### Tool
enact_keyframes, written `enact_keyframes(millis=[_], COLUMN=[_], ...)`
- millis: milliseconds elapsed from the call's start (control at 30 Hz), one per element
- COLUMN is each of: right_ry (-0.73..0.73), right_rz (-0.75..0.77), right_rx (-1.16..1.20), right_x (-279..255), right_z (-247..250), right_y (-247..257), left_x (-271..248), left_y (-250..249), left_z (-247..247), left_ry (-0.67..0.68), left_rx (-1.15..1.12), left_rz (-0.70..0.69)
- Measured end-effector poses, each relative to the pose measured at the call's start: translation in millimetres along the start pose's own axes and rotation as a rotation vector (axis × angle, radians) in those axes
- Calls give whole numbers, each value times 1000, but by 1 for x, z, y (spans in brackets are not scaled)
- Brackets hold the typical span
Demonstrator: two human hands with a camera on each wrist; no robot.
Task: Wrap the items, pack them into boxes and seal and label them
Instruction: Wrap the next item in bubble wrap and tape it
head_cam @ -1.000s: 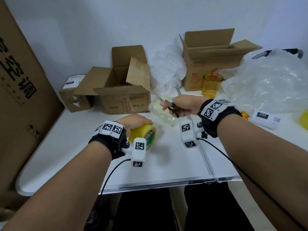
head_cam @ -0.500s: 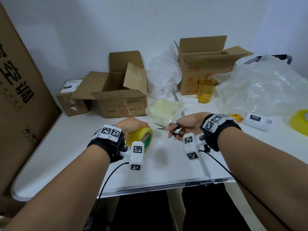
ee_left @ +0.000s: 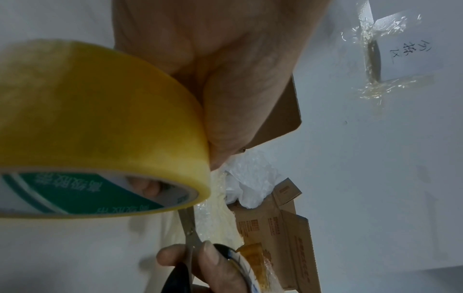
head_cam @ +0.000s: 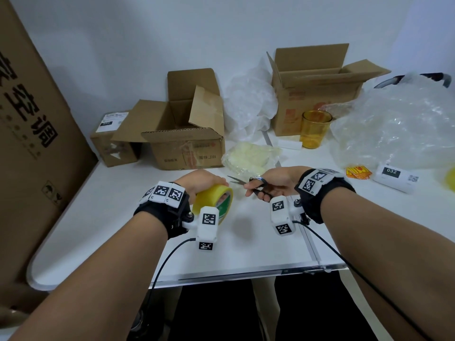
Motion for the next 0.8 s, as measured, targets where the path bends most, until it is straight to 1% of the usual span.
enact_keyframes(millis=[67,200,333,467,533,700,800], right_ry=[-27,-106,-139,-146,-157,-189,-228], right_rz=[47,137,194,196,192,210,228], right_rx=[-36,-185,-215,-186,-194,-311,-355], right_x=[1,-1,-1,-1,-2,-5,-7], right_z=[1,5,8,5,2,-2,1], right_y=[-1,2,4,-1,-2,-1,0], left_x=[-4,-2,-1,-15,-17,-18,-20], left_y=[-2,-1,-2,-10,-13,-18,-22], left_z=[0,1,1,5,7,13,12], left_ry=[4,0,-10,-32,-31,-32,-37], left_rx=[8,22,15,45,62,143,154], left_rz=[-1,6,24,-8,1,-5,-13])
Point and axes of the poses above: each hand's wrist, its own x-axis towards the middle knuckle, its own z-axis out of the back of the hand, y = z × x, the point moved 4 cm from there along x, towards the middle knuckle, and after that the axes turned 15 degrees about -y, right-handed, at the moved point
